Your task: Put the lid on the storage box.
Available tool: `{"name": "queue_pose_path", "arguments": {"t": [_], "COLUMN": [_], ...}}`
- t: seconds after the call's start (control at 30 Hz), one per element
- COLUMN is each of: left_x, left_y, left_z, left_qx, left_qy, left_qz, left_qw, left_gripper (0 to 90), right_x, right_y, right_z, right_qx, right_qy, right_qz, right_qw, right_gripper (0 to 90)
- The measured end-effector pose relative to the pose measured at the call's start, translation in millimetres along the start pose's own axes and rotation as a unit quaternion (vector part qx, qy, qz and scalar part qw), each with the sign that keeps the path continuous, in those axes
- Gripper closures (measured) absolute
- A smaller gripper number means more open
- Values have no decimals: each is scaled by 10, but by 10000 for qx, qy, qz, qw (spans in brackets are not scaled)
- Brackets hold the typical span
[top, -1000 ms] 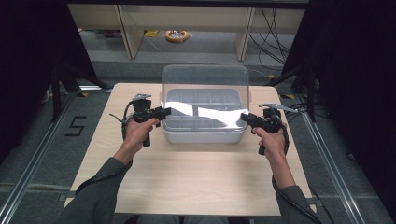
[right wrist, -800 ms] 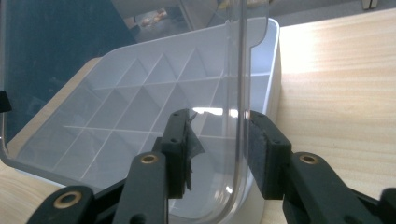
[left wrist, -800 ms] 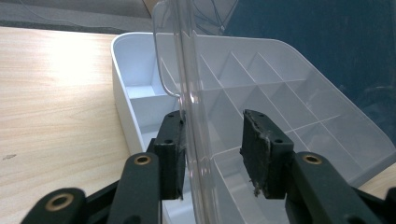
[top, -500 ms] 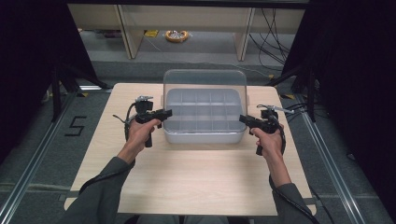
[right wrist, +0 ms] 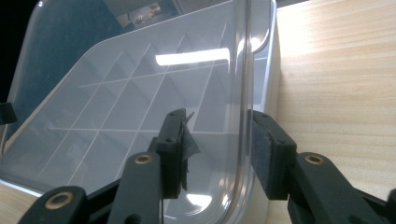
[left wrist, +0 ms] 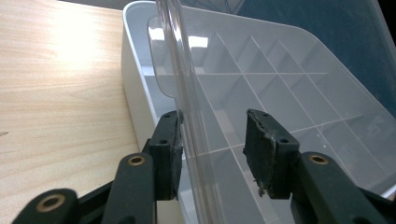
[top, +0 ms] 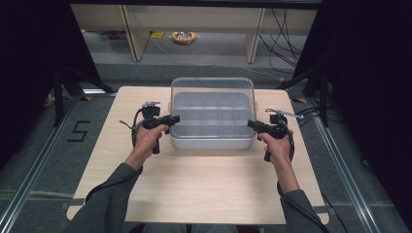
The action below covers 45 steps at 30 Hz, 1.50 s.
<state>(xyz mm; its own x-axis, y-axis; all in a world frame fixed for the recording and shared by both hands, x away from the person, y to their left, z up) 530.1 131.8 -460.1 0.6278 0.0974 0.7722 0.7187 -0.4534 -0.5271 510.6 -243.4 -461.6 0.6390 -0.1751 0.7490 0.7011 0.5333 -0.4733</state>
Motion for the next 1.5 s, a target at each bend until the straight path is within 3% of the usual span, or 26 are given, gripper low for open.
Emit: {"name": "queue_pose_path", "arguments": {"t": [0.07, 0.1, 0.13, 0.23, 0.27, 0.3, 0.33, 0.37, 0.47, 0.57, 0.6, 0.63, 0.67, 0.7, 0.8, 0.87, 0.9, 0.93, 0.97, 1.03, 1.07, 1.13, 1.17, 1.2, 1.23, 1.5], "left_x": [-6, -10, -13, -24, -27, -33, -35, -34, -30, -15, -5, 9, 21, 28, 20, 0, -11, -24, -32, -45, -47, -53, -57, -59, -61, -92], "left_y": [12, 16, 20, 33, 34, 39, 38, 37, 31, 23, 7, -2, -10, -17, -28, -30, -26, -20, -11, 3, 4, -2, -3, -4, -6, -2], "left_z": [6, 8, 12, 21, 23, 20, 20, 21, 9, -2, 3, 5, -1, 1, 7, 21, 25, 35, 39, 27, 15, 3, -2, -3, -4, -23], "left_qx": [9, 14, 26, 46, 50, 34, 56, 37, 99, 119, 115, 83, 77, 86, 111, 93, 92, 46, 37, 65, 107, 142, 158, 144, 147, 163], "left_qy": [-16, -24, -15, -28, -11, -33, -40, -38, -20, -36, -30, -57, -120, -114, -75, -86, -146, -187, -222, -178, -122, -4, 15, 38, 57, 91], "left_qz": [8, 12, 23, 49, 69, 68, 60, 70, 96, 121, 146, 112, 79, 80, 135, 147, 133, 128, 110, 117, 114, 143, 144, 152, 138, -51], "left_qw": [10000, 10000, 10000, 10000, 10000, 10000, 10000, 10000, 9999, 9998, 9998, 9999, 9999, 9999, 9998, 9998, 9998, 9997, 9997, 9998, 9998, 9998, 9998, 9998, 9998, 9998], "left_gripper": [561, 560, 558, 554, 553, 552, 552, 552, 551, 551, 552, 552, 553, 553, 553, 553, 552, 552, 551, 542, 531, 520, 517, 514, 512, 498], "right_x": [-5, 1, -27, -20, -29, -29, -22, -26, -22, -4, -6, 0, 6, 19, 13, 7, -4, -5, -19, -21, -30, -35, -24, -31, -17, -33], "right_y": [7, 19, -25, 15, -18, -22, 6, -15, -16, 20, -9, -10, -8, 22, -10, 12, -16, 16, -18, 17, -17, -10, 14, 12, 26, 33], "right_z": [0, -43, 103, 34, 116, 116, 55, 101, 129, 73, 144, 145, 123, 58, 146, 112, 171, 105, 176, 95, 159, 141, 72, 72, -6, -16], "right_qx": [19, 6, 18, 8, -42, -23, -56, -46, -108, -118, -110, -102, -54, -32, -48, -94, -68, -54, -55, -58, -55, -64, -63, -112, -107, -97], "right_qy": [44, -199, 764, 341, 873, 853, 413, 693, 894, 443, 933, 979, 883, 450, 928, 600, 946, 457, 910, 483, 978, 806, 288, 350, -148, -251], "right_qz": [19, -25, 311, 113, 366, 380, 181, 317, 416, 211, 431, 407, 343, 126, 365, 223, 397, 182, 401, 190, 396, 313, 74, 134, 11, -91], "right_qw": [10000, 9998, 9966, 9994, 9955, 9956, 9990, 9971, 9951, 9987, 9946, 9943, 9955, 9989, 9950, 9979, 9947, 9988, 9950, 9986, 9944, 9962, 9995, 9992, 9998, 9996], "right_gripper": [599, 598, 597, 594, 593, 592, 592, 592, 591, 588, 588, 587, 587, 585, 585, 585, 585, 585, 582, 578, 579, 576, 575, 574, 574, 569]}}
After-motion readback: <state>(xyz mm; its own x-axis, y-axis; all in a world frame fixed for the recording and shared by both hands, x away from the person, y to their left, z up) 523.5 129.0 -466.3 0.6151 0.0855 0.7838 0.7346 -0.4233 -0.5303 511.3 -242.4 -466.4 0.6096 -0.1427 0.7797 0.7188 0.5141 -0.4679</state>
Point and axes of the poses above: each handheld gripper's, and its own axes: y roughly forward along the jaws, x roughly out of its top, z roughly to its left, the point moved 3 cm from there along y, roughly forward along the jaws, and after that the axes turned 4 degrees about x, right-handed, at the moved point
